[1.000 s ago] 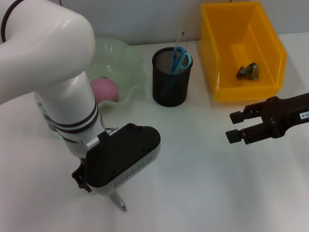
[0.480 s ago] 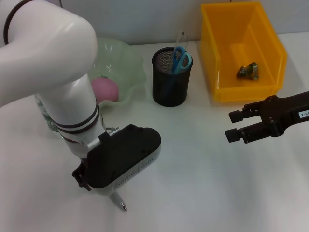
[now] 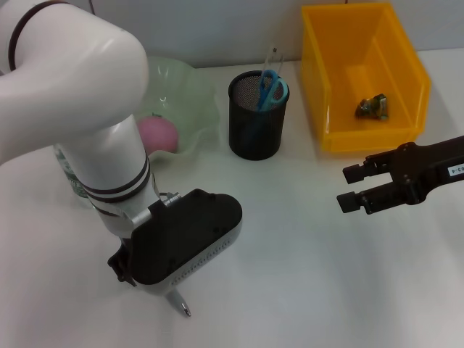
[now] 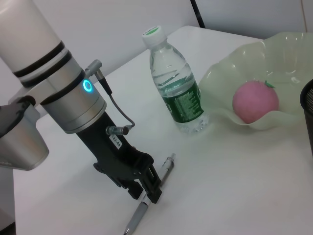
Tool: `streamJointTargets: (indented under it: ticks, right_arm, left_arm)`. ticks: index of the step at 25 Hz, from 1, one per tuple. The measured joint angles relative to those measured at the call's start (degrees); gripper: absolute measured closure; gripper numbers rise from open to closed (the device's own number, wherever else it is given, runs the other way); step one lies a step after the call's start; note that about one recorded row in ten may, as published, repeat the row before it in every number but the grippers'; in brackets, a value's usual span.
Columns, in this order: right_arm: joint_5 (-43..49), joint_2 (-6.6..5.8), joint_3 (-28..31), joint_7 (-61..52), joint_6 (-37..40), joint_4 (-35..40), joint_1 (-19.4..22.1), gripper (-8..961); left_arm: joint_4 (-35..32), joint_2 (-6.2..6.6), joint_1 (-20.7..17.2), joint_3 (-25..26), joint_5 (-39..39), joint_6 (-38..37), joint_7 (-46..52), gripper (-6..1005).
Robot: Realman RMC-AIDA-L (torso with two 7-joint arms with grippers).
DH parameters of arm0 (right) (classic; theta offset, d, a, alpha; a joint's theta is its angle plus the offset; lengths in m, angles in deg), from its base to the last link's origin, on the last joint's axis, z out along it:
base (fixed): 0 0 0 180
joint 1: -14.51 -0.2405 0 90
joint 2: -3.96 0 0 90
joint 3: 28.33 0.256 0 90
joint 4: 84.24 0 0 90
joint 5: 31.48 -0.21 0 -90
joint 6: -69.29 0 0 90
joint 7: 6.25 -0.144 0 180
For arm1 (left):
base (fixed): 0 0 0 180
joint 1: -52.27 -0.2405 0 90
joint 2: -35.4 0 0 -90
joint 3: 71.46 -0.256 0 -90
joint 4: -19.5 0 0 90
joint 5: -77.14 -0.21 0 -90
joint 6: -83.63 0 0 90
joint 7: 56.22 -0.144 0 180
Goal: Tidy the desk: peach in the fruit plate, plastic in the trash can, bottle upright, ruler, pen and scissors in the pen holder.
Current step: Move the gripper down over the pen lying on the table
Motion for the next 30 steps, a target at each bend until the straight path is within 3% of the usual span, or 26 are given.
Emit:
streamJointTargets:
  ticks: [11, 16, 30]
  right_arm:
    - [0.03, -0.17, -0.7, -0.39, -0.02, 0.0, 0.0, 184]
    - [0.06, -0.26, -0.71, -0.48, -0.02, 0.0, 0.0, 184]
    - [0.09, -0.37, -0.71, -0.34, -0.03, 0.0, -0.07, 184]
  left_arm:
    - [0.41, 0.0, 0.0, -1.18, 0.02, 0.76, 0.41, 597]
    - [0.44, 0.0, 0.0, -1.41, -0.04, 0.92, 0.7, 663]
    - [0.44, 0.0, 0.17, -1.91, -0.01, 0.91, 0.73, 718]
